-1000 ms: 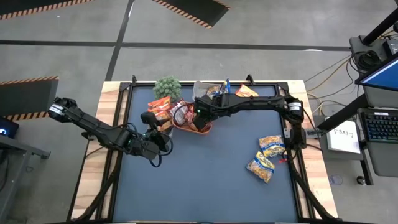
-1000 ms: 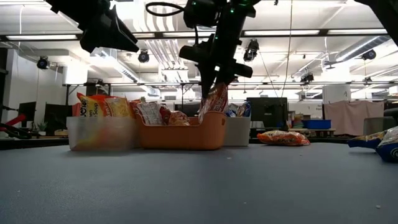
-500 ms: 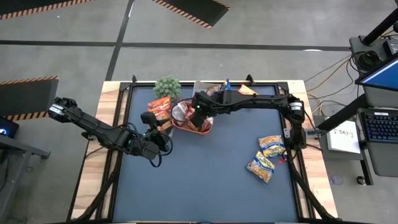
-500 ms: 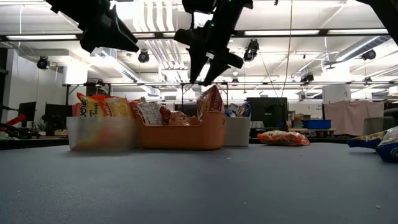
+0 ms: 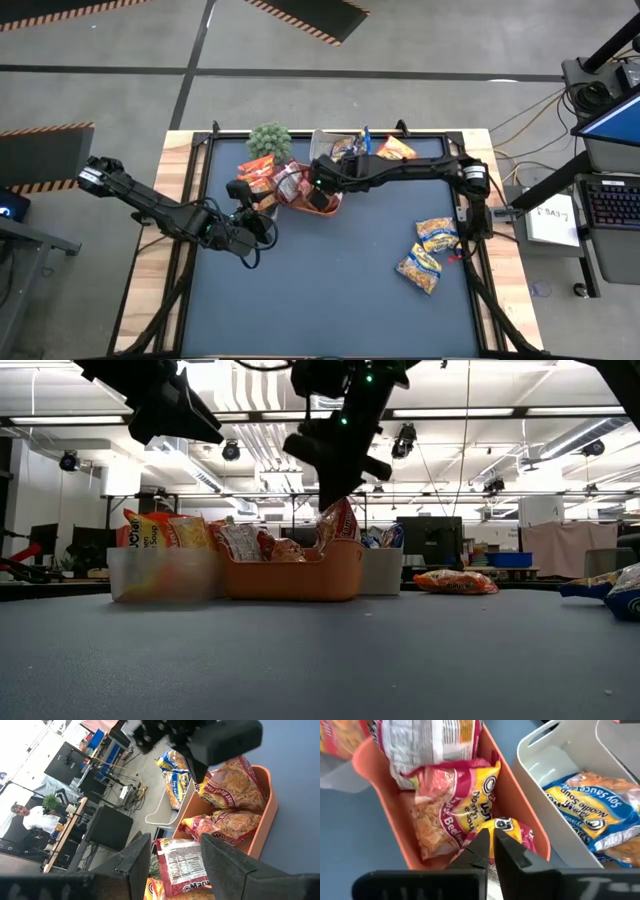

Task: Sort Maruchan noodles
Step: Put the red noodle pack into the orange bin, then put the orange noodle pack into the transparent bin

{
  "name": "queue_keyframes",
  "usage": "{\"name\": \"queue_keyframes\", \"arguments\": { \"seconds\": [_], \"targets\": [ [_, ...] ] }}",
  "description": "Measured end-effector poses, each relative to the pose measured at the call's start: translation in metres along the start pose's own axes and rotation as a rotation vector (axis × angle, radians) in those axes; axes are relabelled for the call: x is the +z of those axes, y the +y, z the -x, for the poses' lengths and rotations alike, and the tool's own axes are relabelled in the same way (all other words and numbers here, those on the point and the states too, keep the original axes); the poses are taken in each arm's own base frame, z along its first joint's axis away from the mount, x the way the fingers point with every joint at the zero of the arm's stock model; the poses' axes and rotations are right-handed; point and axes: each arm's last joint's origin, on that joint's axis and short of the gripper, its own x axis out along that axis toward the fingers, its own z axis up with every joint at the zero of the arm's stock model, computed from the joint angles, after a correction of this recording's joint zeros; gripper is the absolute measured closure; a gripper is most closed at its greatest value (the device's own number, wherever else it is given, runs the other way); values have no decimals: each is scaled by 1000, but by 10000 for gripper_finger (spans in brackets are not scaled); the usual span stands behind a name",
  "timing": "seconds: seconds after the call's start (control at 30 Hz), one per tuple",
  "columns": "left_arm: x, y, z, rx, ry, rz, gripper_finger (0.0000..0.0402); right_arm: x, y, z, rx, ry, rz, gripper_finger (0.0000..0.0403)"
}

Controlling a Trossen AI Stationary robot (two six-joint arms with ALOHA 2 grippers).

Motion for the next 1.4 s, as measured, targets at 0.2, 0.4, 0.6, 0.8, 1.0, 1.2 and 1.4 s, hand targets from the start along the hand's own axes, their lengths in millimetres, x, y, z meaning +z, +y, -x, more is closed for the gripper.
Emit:
{"name": "queue_keyframes", "arguments": {
  "seconds": [0.2, 0.4, 0.6, 0.8, 1.0, 1.2, 1.4],
  "targets": [
    [0, 0, 0, 0, 0, 0, 246, -15, -2, -16, -29, 22, -12, 390],
    [0, 0, 0, 0, 0, 0, 246, -18, -3, -18, -30, 25, -13, 390],
    [0, 0, 0, 0, 0, 0, 246, -12, -5, 7, -2, -18, 12, 390],
    [0, 0, 0, 0, 0, 1, 246, -18, -6, 42, -81, -65, 57, 390],
    [1, 0, 0, 0, -2, 5, 246, -39, 1, 60, -107, -95, 112, 390],
    [1, 0, 0, 1, -7, 14, 246, -68, 9, 65, -4, -206, 100, 390],
    [3, 0, 0, 2, -14, 37, 246, -101, -3, 60, 95, -341, 34, 390]
  ]
}}
